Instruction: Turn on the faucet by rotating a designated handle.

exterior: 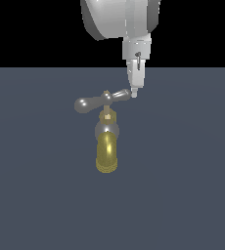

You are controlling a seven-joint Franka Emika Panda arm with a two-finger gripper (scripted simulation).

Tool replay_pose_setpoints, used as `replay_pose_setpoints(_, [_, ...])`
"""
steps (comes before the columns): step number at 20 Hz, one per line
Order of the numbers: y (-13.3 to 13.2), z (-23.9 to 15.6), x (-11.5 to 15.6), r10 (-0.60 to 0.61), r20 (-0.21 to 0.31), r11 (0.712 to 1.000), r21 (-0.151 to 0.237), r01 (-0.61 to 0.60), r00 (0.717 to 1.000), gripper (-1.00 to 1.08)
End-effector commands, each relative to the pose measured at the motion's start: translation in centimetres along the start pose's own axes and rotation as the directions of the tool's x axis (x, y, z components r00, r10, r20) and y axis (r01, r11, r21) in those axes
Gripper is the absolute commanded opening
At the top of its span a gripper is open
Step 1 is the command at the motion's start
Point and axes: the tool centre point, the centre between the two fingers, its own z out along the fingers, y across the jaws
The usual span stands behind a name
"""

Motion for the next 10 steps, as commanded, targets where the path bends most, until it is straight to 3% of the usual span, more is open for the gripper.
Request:
replay_pose_setpoints(1, [1.0,-0.2,3.9,-0.047,-0.014,0.999,-0.007,0.047,0.999,-1.00])
replay_pose_setpoints(2, [1.0,-0.2,3.9,-0.047,-0.014,0.999,-0.007,0.047,0.999,-1.00])
replay_pose_setpoints(3, [0.5,0.0,0.5,-0.003,0.000,1.000,0.000,0.003,1.000,-1.00])
replay_pose_setpoints(10, [1.2,-0.2,6.4,-0.025,-0.007,1.000,-0.003,0.025,1.000,-1.00])
